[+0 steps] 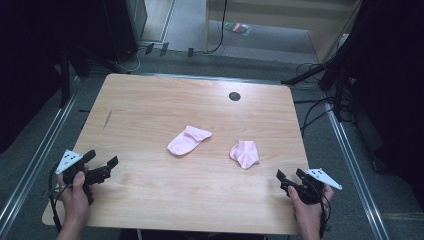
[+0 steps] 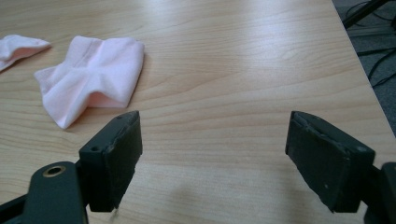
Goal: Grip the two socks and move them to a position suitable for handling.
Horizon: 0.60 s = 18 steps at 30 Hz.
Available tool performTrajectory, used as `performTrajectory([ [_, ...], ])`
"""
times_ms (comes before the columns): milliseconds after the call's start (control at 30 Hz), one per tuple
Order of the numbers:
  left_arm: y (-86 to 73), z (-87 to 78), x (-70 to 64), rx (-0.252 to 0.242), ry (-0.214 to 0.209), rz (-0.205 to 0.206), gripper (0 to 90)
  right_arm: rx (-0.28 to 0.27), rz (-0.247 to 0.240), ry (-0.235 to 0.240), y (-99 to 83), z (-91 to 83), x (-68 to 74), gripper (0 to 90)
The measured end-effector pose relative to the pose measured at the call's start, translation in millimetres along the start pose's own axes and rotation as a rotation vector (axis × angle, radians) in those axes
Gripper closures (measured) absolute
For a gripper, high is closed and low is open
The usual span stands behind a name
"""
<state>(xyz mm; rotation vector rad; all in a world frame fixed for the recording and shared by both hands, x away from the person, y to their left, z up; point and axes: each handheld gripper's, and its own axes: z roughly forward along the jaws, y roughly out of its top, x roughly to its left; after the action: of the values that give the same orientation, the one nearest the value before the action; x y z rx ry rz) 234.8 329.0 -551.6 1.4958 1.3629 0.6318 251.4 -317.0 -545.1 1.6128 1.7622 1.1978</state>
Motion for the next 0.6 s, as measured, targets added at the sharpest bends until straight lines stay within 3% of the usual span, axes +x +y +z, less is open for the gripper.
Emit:
performTrajectory([
  [67, 0.0, 0.0, 0.0, 0.000, 0.000, 0.001, 5.8, -0.003, 0.007, 0.002, 1.5, -0.9, -0.2, 19.0],
  [133, 0.1, 0.1, -0.4, 0.002, 0.003, 0.006, 5.8, -0.008, -0.020, 0.002, 7.2, -2.4, 4.5, 19.0],
  [300, 0.2, 0.7, -0.7, 0.003, 0.002, 0.003, 5.9, -0.027, -0.033, 0.018, 16.4, -4.4, 18.5, 19.0],
  [333, 0.3, 0.9, -0.8, 0.002, 0.001, 0.008, 5.8, -0.029, -0.040, 0.029, 21.9, -4.3, 29.5, 19.4],
  [467, 0.7, 1.5, -1.9, 0.011, 0.004, 0.014, 5.8, -0.031, -0.027, 0.069, 30.2, -0.5, 48.1, 22.9],
  [567, 0.8, 1.8, -2.3, 0.015, 0.007, 0.021, 5.8, -0.007, -0.064, 0.086, 34.2, 5.6, 65.3, 25.0],
  [600, 0.7, 2.0, -2.4, 0.015, 0.007, 0.023, 5.8, -0.007, -0.064, 0.086, 34.2, 5.6, 65.3, 25.0],
])
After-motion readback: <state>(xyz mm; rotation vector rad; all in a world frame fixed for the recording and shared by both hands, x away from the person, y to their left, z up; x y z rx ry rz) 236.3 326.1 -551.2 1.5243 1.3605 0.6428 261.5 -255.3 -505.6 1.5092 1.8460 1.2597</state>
